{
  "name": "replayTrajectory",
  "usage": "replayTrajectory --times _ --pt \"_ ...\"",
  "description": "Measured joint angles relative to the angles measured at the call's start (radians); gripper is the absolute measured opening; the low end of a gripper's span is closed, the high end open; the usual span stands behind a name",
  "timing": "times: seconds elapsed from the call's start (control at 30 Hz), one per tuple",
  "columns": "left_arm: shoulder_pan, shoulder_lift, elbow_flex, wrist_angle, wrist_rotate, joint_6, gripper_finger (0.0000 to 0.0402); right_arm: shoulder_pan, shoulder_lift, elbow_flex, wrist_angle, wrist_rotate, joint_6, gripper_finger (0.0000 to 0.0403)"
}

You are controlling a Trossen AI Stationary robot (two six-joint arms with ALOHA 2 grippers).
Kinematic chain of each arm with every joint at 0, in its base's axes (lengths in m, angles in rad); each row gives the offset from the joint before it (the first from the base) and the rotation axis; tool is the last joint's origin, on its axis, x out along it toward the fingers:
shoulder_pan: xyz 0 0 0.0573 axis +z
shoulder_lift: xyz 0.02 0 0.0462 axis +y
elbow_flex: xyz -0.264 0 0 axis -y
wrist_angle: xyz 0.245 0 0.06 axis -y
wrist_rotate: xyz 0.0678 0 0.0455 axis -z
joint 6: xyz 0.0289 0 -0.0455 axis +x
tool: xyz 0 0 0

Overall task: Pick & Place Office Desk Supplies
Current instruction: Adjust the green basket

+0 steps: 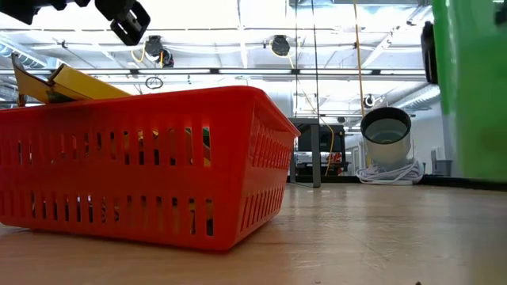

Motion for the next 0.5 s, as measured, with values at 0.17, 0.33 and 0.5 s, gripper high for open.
replayTrajectory --times 0.17,0.33,0.5 --pt "0.000 -0.004 0.000 -0.008 0.031 0.000 0.0161 -0.012 -0.052 0.055 -0.155 0.081 -0.039 0.0001" --pt "-0.002 -0.076 0.000 -0.025 0.089 0.045 0.0161 -0.062 -0.080 0.143 -0.355 0.146 -0.101 0.0001" --pt "-0.015 -0.214 0.000 -0.232 -0.028 0.132 0.0161 -0.182 -0.064 0.269 -0.476 0.157 -0.236 0.0001"
